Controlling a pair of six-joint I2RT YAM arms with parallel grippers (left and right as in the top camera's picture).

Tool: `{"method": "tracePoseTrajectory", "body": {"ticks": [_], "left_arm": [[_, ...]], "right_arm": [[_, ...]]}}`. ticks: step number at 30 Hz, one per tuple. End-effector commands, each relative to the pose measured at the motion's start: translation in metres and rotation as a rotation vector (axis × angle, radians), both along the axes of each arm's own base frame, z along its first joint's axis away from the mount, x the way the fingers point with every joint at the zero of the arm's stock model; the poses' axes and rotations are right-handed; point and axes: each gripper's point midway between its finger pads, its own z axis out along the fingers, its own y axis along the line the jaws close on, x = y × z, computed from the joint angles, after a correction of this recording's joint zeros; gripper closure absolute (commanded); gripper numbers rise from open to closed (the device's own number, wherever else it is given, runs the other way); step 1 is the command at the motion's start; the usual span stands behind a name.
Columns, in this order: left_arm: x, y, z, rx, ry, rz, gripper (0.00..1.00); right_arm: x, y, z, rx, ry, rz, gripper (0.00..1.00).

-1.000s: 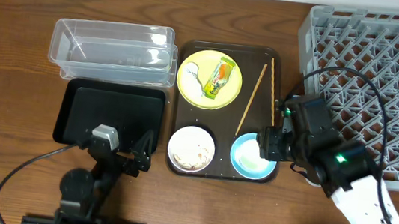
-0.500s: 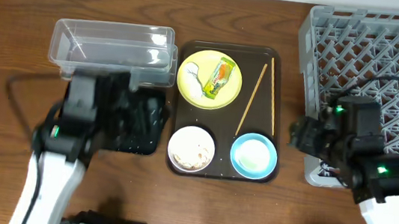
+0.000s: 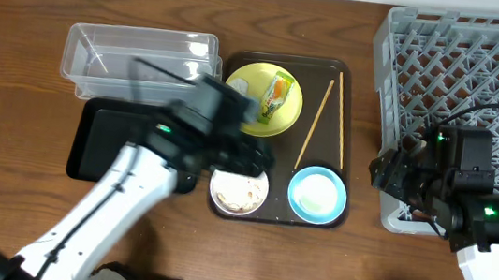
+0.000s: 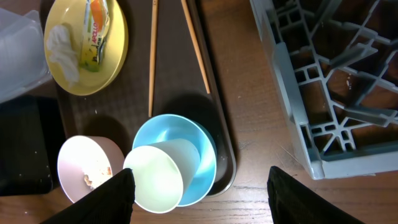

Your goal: Sort waste into correct bins and load items into the dishwasher rack

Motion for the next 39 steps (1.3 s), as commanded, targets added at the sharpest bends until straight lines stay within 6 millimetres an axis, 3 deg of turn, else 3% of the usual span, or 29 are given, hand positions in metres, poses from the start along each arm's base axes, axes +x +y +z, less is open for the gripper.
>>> {"method": "tracePoseTrajectory", "body": {"ticks": [1, 7, 13, 17, 19, 21, 22, 26, 30, 35, 39], "left_arm": [[0.002, -0.017, -0.016, 0.176, -0.139, -0.056, 0.27], [-0.01, -0.063, -0.043, 0.209, -0.187, -0.155, 0.3], [-0.012, -0.08, -0.071, 0.229, -0.162, -0.19, 0.44], [-0.015, -0.085, -0.082, 0.239, -0.15, -0.206, 0.59], [-0.015, -0.086, -0.082, 0.238, -0.152, -0.207, 0.75], [-0.013, -0.087, -0.074, 0.225, -0.164, -0.202, 0.92], [-0.012, -0.087, -0.069, 0.214, -0.173, -0.197, 0.94], [-0.002, -0.081, -0.038, 0.146, -0.193, -0.103, 0.94], [0.008, -0.068, 0.005, -0.031, -0.156, -0.063, 0.94], [0.013, -0.045, 0.066, -0.378, -0.056, -0.121, 0.94], [0.007, -0.023, 0.11, -0.657, 0.018, -0.226, 0.94]], "right_arm": [[0.001, 0.001, 0.003, 0.003, -0.014, 0.016, 0.34], [0.001, 0.001, 0.003, 0.004, -0.015, 0.015, 0.33], [0.001, 0.001, 0.003, 0.004, -0.016, 0.015, 0.33], [0.004, 0.001, 0.005, 0.009, -0.026, 0.008, 0.33], [0.005, 0.001, 0.006, 0.012, -0.032, 0.006, 0.33], [0.005, 0.003, 0.006, 0.018, -0.035, 0.01, 0.33], [0.006, 0.004, 0.007, 0.023, -0.038, 0.014, 0.33], [0.008, 0.007, 0.009, 0.008, -0.068, 0.073, 0.31], [0.009, 0.029, 0.019, 0.074, -0.124, 0.227, 0.31], [0.009, 0.072, 0.052, 0.237, -0.297, 0.5, 0.32], [-0.004, 0.107, 0.095, 0.41, -0.496, 0.769, 0.32]]}}
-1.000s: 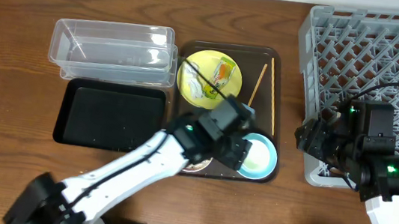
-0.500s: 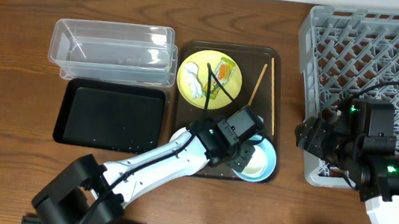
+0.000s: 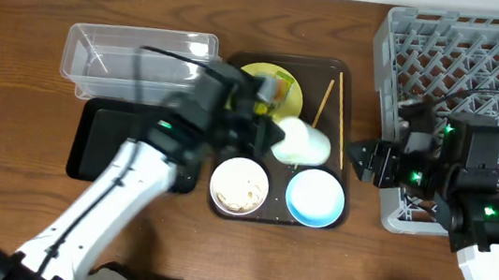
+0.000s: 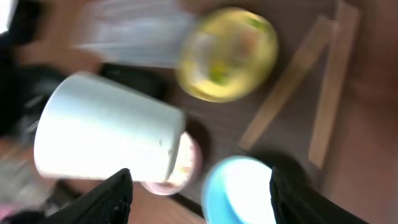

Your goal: Sort waste into correct bins and load items into the dishwasher rack

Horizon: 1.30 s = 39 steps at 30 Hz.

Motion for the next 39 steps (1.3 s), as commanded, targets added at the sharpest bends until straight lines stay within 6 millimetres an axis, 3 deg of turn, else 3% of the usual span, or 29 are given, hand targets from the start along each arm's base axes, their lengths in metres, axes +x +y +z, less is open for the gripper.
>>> {"method": "tracePoseTrajectory", "body": {"ticks": [1, 5, 8, 16, 23, 26, 29, 30, 32, 35, 39], "left_arm": [[-0.033, 0.0, 0.057, -0.334, 0.064, -0.253, 0.94], [-0.041, 0.013, 0.084, -0.474, 0.052, -0.347, 0.94], [-0.047, 0.014, 0.092, -0.515, 0.041, -0.393, 0.94], [-0.047, 0.014, 0.092, -0.516, 0.04, -0.393, 0.94], [-0.047, 0.014, 0.092, -0.516, 0.037, -0.394, 0.94], [-0.047, 0.014, 0.092, -0.516, 0.037, -0.394, 0.94], [-0.047, 0.014, 0.092, -0.515, 0.037, -0.394, 0.93], [-0.047, 0.014, 0.092, -0.516, 0.037, -0.394, 0.9], [-0.047, 0.014, 0.092, -0.516, 0.037, -0.394, 0.72], [-0.047, 0.014, 0.092, -0.516, 0.038, -0.394, 0.35], [-0.047, 0.014, 0.092, -0.516, 0.038, -0.394, 0.25]], "right_arm": [[-0.028, 0.038, 0.042, 0.19, -0.161, 0.323, 0.31], [-0.037, 0.057, 0.069, 0.269, -0.281, 0.454, 0.3], [-0.043, 0.073, 0.077, 0.289, -0.311, 0.509, 0.27], [-0.049, 0.103, 0.072, 0.271, -0.311, 0.567, 0.3], [-0.052, 0.105, 0.073, 0.281, -0.309, 0.585, 0.36], [-0.051, 0.103, 0.073, 0.28, -0.309, 0.579, 0.48], [-0.048, 0.1, 0.072, 0.278, -0.307, 0.566, 0.53], [-0.047, 0.099, 0.072, 0.277, -0.308, 0.558, 0.53], [-0.042, 0.094, 0.072, 0.273, -0.308, 0.539, 0.52], [-0.033, 0.078, 0.071, 0.264, -0.297, 0.478, 0.52], [-0.016, 0.039, 0.066, 0.243, -0.238, 0.304, 0.52]]}}
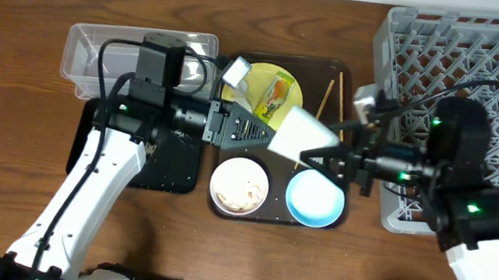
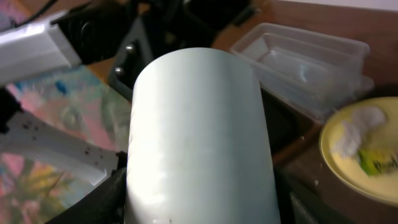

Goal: Sort waste into correct bins and load items into the dishwasher rack
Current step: 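Carry the cup to the grey rack and set it down with the right gripper, then grasp the pink bowl of rice with the left gripper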

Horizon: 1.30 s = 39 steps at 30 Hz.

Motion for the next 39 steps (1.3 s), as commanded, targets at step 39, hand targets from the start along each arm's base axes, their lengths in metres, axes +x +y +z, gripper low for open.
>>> {"method": "tracePoseTrajectory", "body": {"ticks": [39], "left_arm": [[-0.007, -0.001, 0.011, -0.035, -0.031, -0.039, 0.23]], "right_arm": [[0.045, -0.247, -0.179, -0.265, 1.102, -1.223, 0.27]]}}
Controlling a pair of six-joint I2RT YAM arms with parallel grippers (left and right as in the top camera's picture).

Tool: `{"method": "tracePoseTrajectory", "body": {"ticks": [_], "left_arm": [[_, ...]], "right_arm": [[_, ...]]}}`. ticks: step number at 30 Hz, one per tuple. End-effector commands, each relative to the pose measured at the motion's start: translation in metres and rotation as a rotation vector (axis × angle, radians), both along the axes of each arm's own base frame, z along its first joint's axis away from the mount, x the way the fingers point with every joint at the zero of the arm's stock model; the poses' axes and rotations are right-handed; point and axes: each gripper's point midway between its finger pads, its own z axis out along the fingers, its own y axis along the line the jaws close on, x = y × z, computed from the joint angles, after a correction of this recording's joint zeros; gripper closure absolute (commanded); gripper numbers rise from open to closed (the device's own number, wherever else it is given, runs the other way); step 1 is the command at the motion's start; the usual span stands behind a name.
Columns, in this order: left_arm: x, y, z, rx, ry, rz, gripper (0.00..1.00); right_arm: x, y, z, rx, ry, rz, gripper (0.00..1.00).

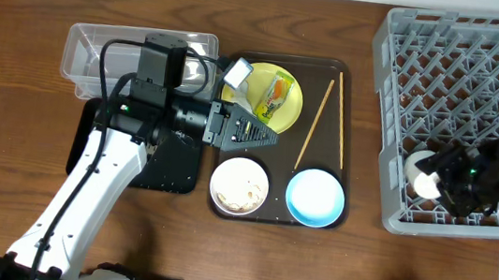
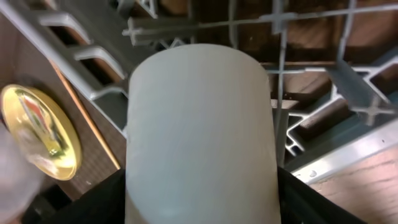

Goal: Sort waste into correct bins and load items into the dishwasher rack
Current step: 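Grasp the pink bowl of rice with the left gripper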

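Observation:
A pale cup (image 1: 423, 174) lies on its side at the front left corner of the grey dishwasher rack (image 1: 483, 72), with my right gripper (image 1: 441, 177) shut on it. In the right wrist view the cup (image 2: 199, 124) fills the middle between the dark fingers (image 2: 109, 202), over the rack's bars (image 2: 367, 106). My left gripper (image 1: 255, 133) hangs open and empty above the brown tray (image 1: 353, 124), beside the yellow plate (image 1: 291, 102).
On the tray lie a wrapper (image 1: 276, 94) and tissue on the yellow plate, two chopsticks (image 1: 314, 124), a pink bowl (image 1: 239, 185) with scraps and a blue bowl (image 1: 316, 196). A clear bin (image 1: 99, 52) and a black bin (image 1: 171, 164) stand to the left.
Both grippers were at the cup above the tray. Now the left one is open and empty in the same place. The right one has the cup at the rack's front left corner.
The cup first lay in the blue bowl with my left gripper close by and the right near the rack. Then the left held it above the tray. Then both grippers met at the cup. Now the right alone holds it at the rack.

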Motion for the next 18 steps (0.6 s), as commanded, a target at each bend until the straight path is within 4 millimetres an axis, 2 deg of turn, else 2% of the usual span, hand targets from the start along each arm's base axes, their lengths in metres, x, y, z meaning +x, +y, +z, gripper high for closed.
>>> {"method": "tracePoseTrajectory", "body": {"ticks": [1, 5, 8, 12, 14, 18], "left_arm": [[-0.004, 0.0, 0.009, -0.025, -0.034, -0.022, 0.23], [-0.003, 0.0, 0.009, -0.022, -0.035, -0.019, 0.22], [0.0, 0.0, 0.006, -0.005, -0.039, 0.0, 0.22], [0.007, -0.001, 0.0, 0.028, -0.046, 0.038, 0.22], [0.014, -0.001, -0.005, 0.061, -0.054, 0.076, 0.22], [0.032, 0.003, -0.025, 0.172, -0.054, 0.19, 0.22]], "right_arm": [[0.012, -0.003, 0.019, 0.034, -0.055, -0.025, 0.25], [0.021, 0.009, 0.049, 0.065, -0.162, 0.084, 0.19], [0.017, 0.012, 0.065, 0.046, -0.184, 0.108, 0.13], [0.01, 0.024, 0.079, 0.041, -0.219, 0.144, 0.13], [0.008, 0.038, 0.089, 0.024, -0.284, 0.262, 0.13], [0.001, 0.081, 0.106, -0.004, -0.414, 0.554, 0.13]]}}
